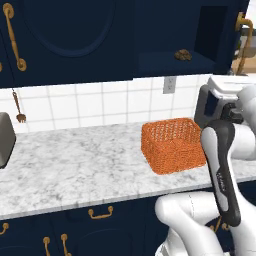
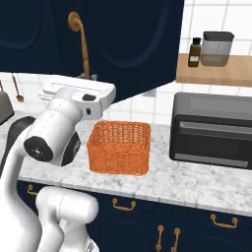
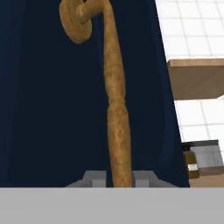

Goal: Open the cabinet, pick up the bread from the cabinet and place it in the basket. Then move the basket to the dining counter.

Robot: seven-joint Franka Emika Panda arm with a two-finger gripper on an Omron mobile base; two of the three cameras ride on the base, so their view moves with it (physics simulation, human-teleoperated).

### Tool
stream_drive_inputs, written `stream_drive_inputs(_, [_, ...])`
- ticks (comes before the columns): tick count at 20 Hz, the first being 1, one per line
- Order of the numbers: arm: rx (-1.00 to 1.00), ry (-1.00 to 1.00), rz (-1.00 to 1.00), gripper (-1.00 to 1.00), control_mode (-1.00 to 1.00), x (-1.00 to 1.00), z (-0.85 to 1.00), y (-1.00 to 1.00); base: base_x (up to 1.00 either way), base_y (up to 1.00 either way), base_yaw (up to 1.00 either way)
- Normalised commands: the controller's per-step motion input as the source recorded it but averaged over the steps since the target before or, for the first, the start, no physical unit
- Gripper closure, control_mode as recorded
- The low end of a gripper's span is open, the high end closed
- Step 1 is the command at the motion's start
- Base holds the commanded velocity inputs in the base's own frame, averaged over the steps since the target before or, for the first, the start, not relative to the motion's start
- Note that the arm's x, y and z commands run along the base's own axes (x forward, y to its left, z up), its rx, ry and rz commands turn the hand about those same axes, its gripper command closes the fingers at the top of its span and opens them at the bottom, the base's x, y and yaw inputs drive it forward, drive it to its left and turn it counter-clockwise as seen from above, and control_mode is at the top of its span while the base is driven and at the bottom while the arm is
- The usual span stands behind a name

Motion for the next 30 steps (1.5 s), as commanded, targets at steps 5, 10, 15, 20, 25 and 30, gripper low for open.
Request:
stream_drive_inputs(5, [0.0, 0.13, 0.0, -1.0, -1.0, -0.89, 0.01, -0.54, 0.0, 0.0, 0.0])
stream_drive_inputs(10, [0.0, 0.06, 0.0, -1.0, -1.0, -0.72, 0.03, -0.05, 0.0, 0.0, 0.0])
stream_drive_inputs(15, [-0.08, 0.02, -0.06, -1.0, -1.0, -0.95, 0.0, 0.77, 0.0, 0.0, 0.0])
stream_drive_inputs(20, [-0.17, 0.01, -0.17, -1.0, -1.0, -0.17, 0.01, 1.0, 0.0, 0.0, 0.0])
stream_drive_inputs(25, [-0.13, 0.0, -0.39, -1.0, -1.0, 0.54, 0.0, 0.95, 0.0, 0.0, 0.0])
stream_drive_inputs(30, [-0.03, 0.0, -0.65, -1.0, -1.0, 0.68, -0.06, 0.49, 0.0, 0.0, 0.0])
